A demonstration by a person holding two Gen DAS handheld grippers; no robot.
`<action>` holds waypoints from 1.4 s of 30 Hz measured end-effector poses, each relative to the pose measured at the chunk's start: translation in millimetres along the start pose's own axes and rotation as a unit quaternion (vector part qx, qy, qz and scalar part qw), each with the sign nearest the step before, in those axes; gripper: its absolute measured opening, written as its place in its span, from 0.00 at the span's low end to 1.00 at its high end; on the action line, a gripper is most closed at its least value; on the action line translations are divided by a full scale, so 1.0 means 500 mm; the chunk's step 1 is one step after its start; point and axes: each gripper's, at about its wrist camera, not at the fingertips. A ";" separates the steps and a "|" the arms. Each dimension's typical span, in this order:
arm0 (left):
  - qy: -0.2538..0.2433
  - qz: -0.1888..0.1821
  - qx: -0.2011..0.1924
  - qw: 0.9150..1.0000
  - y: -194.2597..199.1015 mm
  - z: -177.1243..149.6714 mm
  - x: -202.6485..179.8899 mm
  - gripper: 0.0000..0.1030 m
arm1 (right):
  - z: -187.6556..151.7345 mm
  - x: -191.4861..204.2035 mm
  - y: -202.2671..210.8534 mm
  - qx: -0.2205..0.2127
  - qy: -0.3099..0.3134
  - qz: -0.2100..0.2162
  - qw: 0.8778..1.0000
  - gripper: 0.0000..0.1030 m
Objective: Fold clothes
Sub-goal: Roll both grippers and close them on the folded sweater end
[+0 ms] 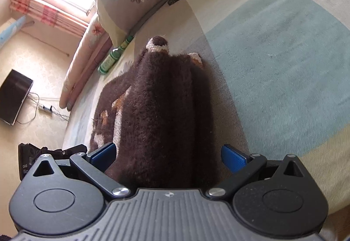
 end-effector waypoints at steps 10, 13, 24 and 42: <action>0.036 -0.060 0.051 0.996 -0.058 0.007 0.036 0.96 | 0.050 -0.066 -0.034 0.041 -0.065 0.061 0.995 1.00; 0.046 -0.078 0.060 0.994 -0.070 0.006 0.044 0.98 | 0.055 -0.065 -0.037 0.048 -0.062 0.062 0.995 1.00; 0.032 -0.069 0.068 0.995 -0.076 0.004 0.024 0.99 | 0.038 -0.053 -0.041 0.056 -0.015 0.054 0.997 1.00; 0.070 -0.087 0.081 0.991 -0.091 0.000 0.021 0.99 | 0.080 -0.053 -0.083 0.080 -0.033 0.066 0.994 1.00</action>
Point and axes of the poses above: each gripper's, at about its wrist camera, not at the fingertips, and y roughly against the way its jaws point, x to its left, z to its top, and after that the axes turned 14 degrees about z, right-handed
